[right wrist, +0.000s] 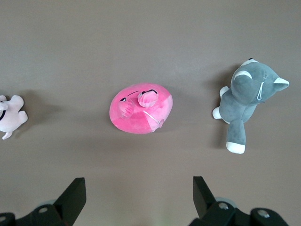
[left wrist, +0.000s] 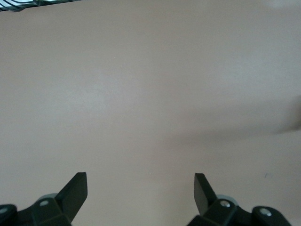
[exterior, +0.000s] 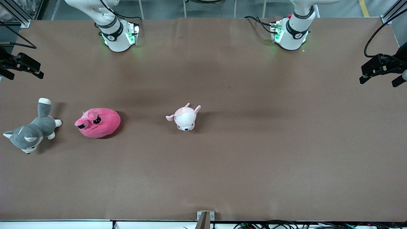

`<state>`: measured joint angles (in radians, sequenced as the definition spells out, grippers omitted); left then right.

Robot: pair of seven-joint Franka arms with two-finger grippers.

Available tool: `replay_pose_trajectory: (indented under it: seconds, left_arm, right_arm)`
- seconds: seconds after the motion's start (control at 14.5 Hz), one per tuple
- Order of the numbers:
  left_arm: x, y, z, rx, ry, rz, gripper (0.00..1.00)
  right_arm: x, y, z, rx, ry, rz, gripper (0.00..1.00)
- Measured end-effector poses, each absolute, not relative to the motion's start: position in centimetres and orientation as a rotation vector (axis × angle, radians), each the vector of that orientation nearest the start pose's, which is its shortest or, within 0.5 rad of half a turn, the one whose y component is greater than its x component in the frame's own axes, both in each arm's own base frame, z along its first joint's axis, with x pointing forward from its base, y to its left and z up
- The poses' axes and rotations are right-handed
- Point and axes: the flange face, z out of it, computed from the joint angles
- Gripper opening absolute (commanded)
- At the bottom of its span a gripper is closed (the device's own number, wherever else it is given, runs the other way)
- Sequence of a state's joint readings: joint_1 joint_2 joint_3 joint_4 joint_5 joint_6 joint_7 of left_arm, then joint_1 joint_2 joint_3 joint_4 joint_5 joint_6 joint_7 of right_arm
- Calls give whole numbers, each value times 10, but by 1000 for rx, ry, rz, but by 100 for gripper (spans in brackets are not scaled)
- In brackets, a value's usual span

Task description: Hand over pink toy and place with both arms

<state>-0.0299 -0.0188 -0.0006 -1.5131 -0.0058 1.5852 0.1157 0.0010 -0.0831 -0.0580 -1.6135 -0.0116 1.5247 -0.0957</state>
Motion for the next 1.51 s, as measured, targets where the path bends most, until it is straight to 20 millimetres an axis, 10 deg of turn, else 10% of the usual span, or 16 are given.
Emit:
replay_pose_trajectory:
  seconds: [1.51]
  left_arm:
    - [551, -19, 662, -3133, 227, -137, 100]
  right_arm:
    - [515, -33, 650, -3120, -76, 29, 100]
